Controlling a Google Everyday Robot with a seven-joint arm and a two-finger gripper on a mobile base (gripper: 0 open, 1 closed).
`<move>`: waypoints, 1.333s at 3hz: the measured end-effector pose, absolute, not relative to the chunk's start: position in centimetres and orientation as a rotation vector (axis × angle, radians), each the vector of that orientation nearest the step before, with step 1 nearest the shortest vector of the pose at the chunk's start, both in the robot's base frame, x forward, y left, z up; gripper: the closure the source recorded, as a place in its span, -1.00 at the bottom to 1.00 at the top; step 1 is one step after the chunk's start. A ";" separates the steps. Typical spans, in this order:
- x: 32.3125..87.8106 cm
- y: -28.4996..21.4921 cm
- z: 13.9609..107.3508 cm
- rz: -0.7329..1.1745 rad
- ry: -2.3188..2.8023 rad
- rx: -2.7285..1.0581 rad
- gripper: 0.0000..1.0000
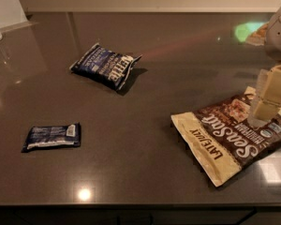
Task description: Pick brown chip bag
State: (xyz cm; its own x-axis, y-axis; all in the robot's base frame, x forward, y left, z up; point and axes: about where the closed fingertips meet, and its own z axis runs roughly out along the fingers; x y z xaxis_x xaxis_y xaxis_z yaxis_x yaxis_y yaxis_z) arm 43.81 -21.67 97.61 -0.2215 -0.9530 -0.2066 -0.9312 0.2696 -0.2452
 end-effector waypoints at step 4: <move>44.1 -23.9 93.7 -0.012 2.124 -1.890 -1.00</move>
Offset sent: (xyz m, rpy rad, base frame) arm 0.0035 -0.0067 -0.0207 -0.0032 0.0471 0.0983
